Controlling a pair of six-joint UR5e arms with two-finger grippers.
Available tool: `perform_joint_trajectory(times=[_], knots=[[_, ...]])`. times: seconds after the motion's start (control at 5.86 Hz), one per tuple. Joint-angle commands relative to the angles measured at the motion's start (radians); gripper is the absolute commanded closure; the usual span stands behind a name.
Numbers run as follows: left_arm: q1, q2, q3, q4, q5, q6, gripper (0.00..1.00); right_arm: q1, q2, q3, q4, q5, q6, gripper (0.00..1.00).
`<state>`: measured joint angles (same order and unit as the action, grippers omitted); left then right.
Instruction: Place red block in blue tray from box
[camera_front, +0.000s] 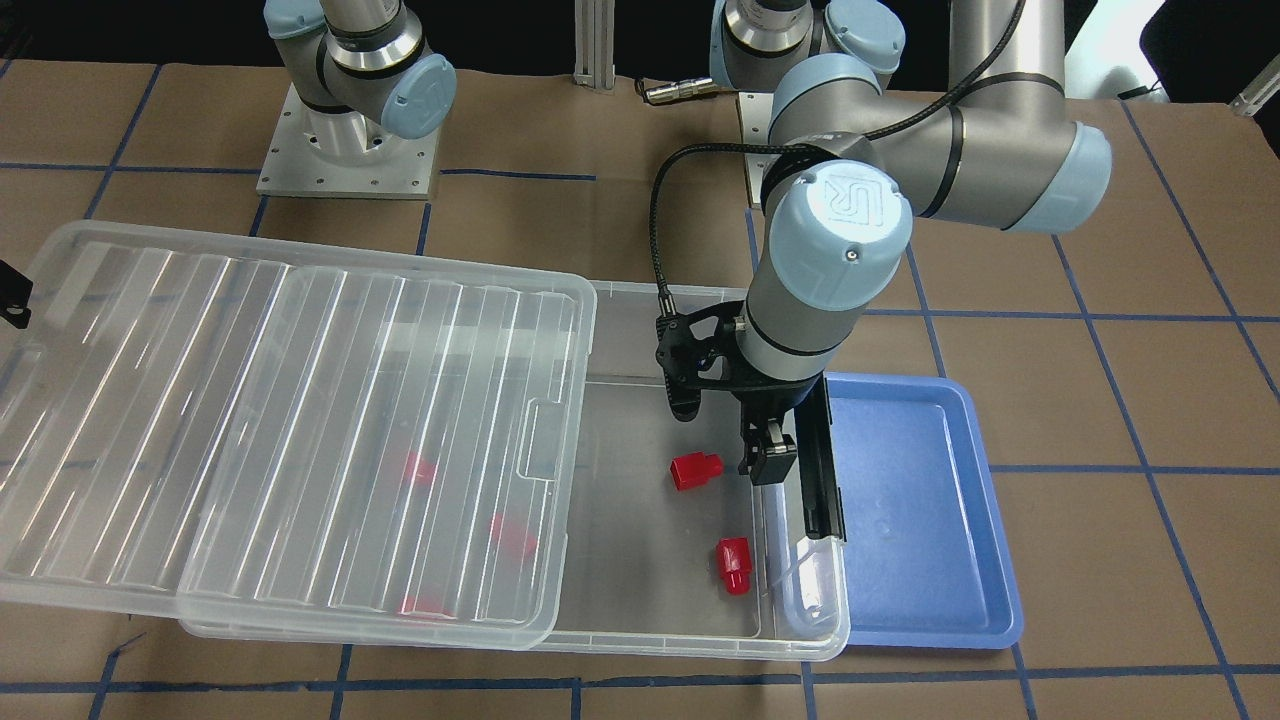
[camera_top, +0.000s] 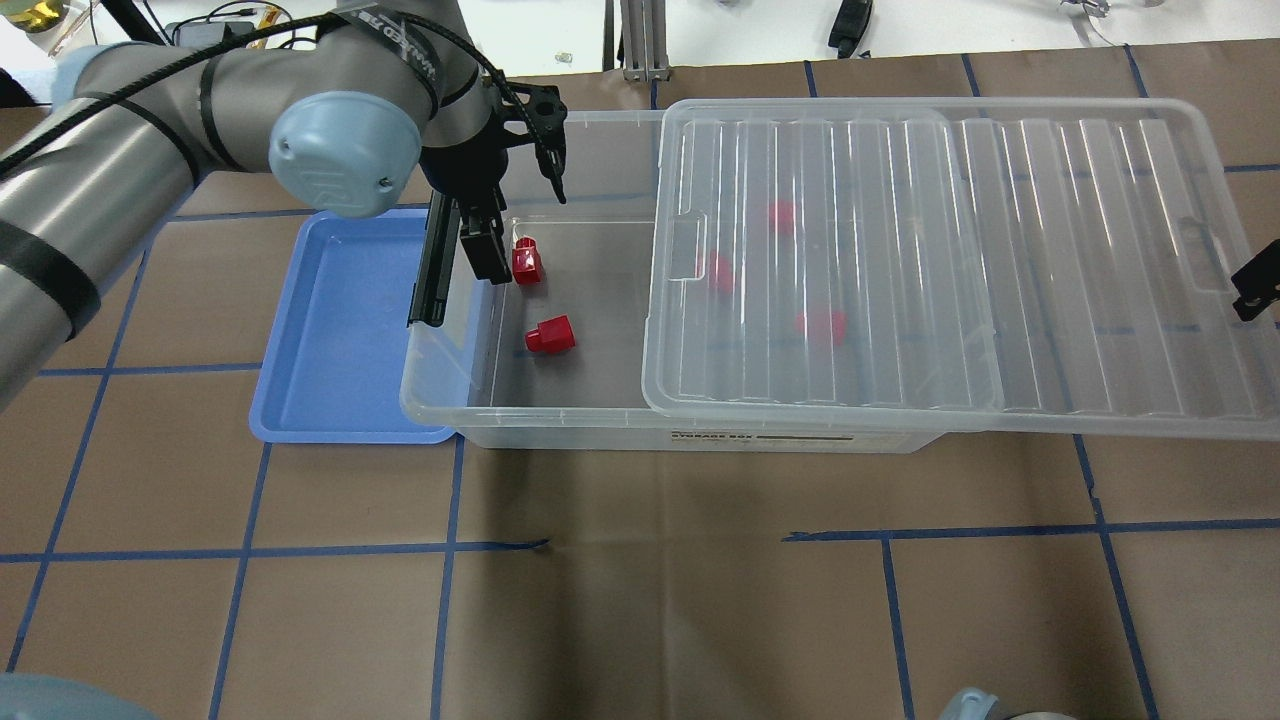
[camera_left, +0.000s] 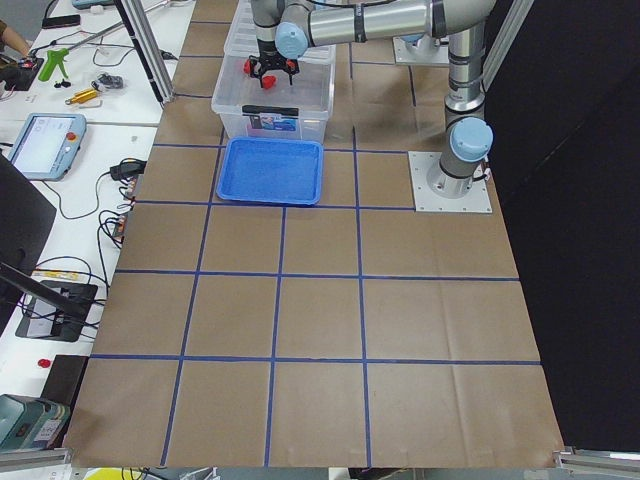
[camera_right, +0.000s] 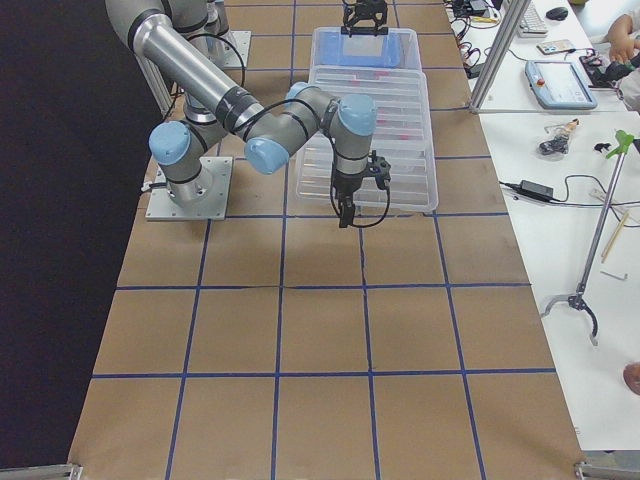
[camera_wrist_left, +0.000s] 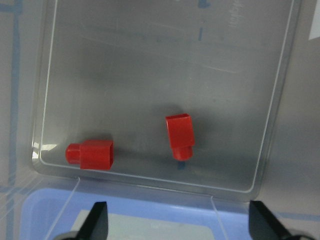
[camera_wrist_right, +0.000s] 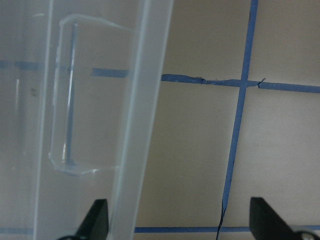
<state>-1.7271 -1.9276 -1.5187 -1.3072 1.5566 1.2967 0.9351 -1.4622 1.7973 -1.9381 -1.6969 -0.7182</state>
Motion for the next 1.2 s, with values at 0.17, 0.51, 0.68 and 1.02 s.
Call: perform_joint_trajectory(times=[0.17,0.51,0.68,1.02], knots=[[-0.011,-0.068,-0.133,0.208,0.005,-0.001,0.02,0.014,-0.007,-0.108,0.037,-0.001,0.011,0.0],[-0.028,-0.146,-0.138,0.244,0.008,-0.004,0.02,0.126,-0.009,-0.311,0.33,0.008,0.191,0.0],[-0.031,-0.152,-0.141,0.249,0.007,-0.004,0.02,0.222,-0.009,-0.399,0.466,0.011,0.365,0.0],[-0.043,-0.177,-0.143,0.232,0.008,-0.037,0.02,0.452,-0.009,-0.473,0.583,0.067,0.735,0.0]])
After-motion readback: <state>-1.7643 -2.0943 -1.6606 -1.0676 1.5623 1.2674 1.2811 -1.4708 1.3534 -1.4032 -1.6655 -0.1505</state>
